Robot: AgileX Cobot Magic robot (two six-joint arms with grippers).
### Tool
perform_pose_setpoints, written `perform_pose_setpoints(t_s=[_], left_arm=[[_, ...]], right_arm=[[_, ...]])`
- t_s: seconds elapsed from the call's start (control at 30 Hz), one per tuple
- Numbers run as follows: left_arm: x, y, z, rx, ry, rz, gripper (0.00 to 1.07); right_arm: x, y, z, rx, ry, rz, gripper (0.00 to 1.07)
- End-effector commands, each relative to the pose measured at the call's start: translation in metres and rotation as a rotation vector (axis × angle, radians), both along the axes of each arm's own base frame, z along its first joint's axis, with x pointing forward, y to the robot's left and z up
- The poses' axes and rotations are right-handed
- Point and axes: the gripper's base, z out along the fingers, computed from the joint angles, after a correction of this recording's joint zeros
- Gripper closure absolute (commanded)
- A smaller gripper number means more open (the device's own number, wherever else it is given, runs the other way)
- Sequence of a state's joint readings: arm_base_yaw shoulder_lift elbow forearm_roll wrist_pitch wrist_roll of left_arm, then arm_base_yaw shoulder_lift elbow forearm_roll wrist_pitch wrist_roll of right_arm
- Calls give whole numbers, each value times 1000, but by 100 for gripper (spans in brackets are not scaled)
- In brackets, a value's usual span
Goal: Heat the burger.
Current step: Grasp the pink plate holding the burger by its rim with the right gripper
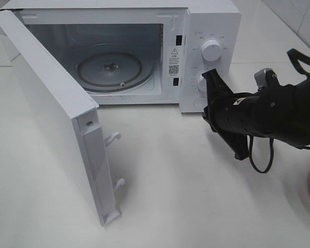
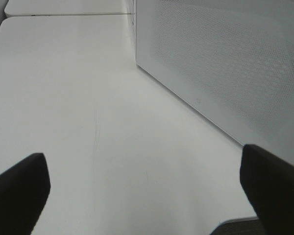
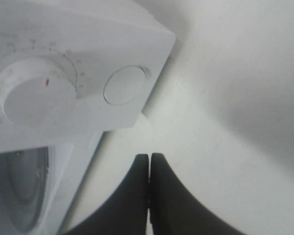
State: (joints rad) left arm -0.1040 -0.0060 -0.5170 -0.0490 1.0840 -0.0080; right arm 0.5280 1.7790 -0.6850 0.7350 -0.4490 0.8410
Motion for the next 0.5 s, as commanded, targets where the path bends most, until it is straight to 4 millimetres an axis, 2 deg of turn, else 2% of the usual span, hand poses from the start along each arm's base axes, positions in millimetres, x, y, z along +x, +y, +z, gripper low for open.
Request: perform_pose_setpoints(t_s=[0.03, 0.07, 0.1, 0.17, 0.23, 0.27, 0.3, 0.33, 0.4, 0.5], left_arm=[[0, 0, 1, -6, -16, -5, 9], [0, 0, 1, -6, -16, -5, 9], [0, 0, 1, -6, -16, -5, 9], [0, 0, 1, -6, -16, -5, 9], [0, 0, 1, -6, -16, -5, 9], [0, 0, 1, -6, -16, -5, 9], [0, 0, 1, -6, -16, -5, 9], [0, 0, 1, -6, -16, -5, 9], [0, 0, 1, -6, -16, -5, 9], [0, 0, 1, -6, -16, -5, 9]], right_arm=[[-7, 1, 5, -65, 36, 122, 107], [-12, 3, 8, -124, 48, 228, 107], [-12, 3, 8, -124, 48, 228, 107], [-17, 2, 11, -197, 80, 368, 107], [-19, 2, 11, -216, 96, 413, 107], [-23, -2, 13, -263, 121, 508, 107], [-23, -2, 13, -263, 121, 508, 107], [-26, -5, 15, -300, 143, 589, 107], [-27, -8, 17, -320, 147, 623, 107], [-36, -18, 24, -377, 195, 770, 107]])
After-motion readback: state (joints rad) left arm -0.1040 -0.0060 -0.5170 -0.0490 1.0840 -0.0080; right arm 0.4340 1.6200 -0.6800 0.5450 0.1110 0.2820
